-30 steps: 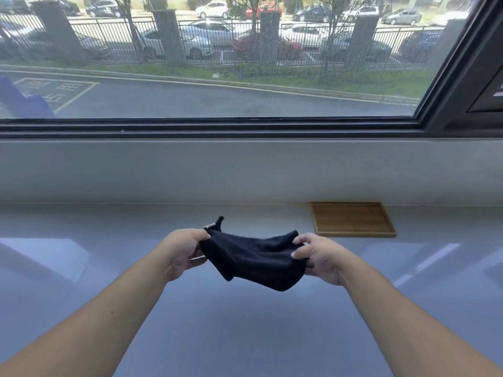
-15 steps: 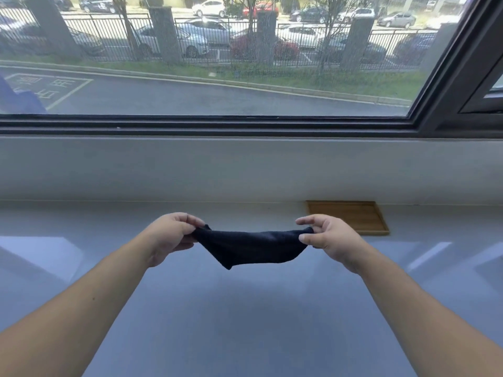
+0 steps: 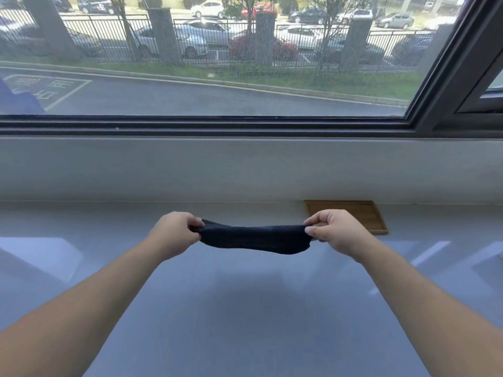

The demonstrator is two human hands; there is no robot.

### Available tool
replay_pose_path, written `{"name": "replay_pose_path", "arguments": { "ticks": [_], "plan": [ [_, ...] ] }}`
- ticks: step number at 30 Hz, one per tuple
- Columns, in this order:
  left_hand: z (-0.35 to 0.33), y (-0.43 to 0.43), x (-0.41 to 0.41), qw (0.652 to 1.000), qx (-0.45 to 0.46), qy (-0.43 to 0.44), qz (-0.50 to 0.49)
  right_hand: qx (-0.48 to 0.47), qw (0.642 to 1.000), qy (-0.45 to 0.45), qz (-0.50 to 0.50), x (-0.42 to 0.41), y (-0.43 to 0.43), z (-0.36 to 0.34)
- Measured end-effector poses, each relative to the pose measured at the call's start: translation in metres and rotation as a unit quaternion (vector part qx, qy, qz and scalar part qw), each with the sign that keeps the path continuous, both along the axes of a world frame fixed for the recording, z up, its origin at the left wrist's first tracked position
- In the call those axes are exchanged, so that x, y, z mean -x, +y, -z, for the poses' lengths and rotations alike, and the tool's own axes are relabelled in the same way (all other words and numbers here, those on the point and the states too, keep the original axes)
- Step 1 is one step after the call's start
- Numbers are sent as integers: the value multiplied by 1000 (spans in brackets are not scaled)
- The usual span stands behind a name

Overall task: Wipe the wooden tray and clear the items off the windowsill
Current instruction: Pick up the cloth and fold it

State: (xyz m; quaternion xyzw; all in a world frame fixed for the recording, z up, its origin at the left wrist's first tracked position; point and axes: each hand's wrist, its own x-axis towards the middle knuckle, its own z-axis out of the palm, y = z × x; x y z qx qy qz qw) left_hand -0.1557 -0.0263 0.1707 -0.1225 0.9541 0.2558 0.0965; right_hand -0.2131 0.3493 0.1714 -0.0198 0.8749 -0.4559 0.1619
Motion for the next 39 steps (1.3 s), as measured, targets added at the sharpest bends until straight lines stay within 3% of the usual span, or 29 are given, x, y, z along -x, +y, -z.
{"name": "replay_pose_path", "arguments": {
  "ticks": [2, 5, 10, 13, 17, 21, 25, 29, 32, 35, 37, 39],
  "plan": [
    [2, 2, 3, 994, 97, 16, 42, -95, 994, 38, -23, -1, -2, 2],
    [1, 2, 4, 988, 134, -16, 72, -157, 987, 31, -34, -4, -3, 4],
    [-6, 12, 0, 999, 10, -50, 19, 53, 988, -145, 30, -15, -7, 11],
    [-13, 29, -3, 994, -89, -47, -31, 110, 973, -195, 55, -25, -19, 14],
    [-18, 60, -7, 969, -223, -84, -63, 170, 957, -228, 50, -40, -50, 12],
    [-17, 96, -13, 938, -320, -130, -17, 223, 941, -253, 0, -53, -83, 6],
    [-16, 112, -12, 919, -379, -104, 1, 285, 929, -235, -18, -53, -98, 7],
    [-18, 103, -15, 862, -488, -136, -8, 438, 862, -254, -37, -49, -91, 12],
    [-12, 96, -17, 847, -512, -140, -1, 427, 860, -245, -131, -53, -90, 12],
    [-5, 94, -17, 833, -540, -107, -50, 405, 877, -254, -46, -52, -94, 19],
    [0, 90, -17, 822, -556, -24, -123, 401, 882, -247, -7, -50, -94, 24],
    [8, 80, -19, 834, -525, 39, -166, 400, 881, -253, -7, -48, -94, 26]
  ]
}}
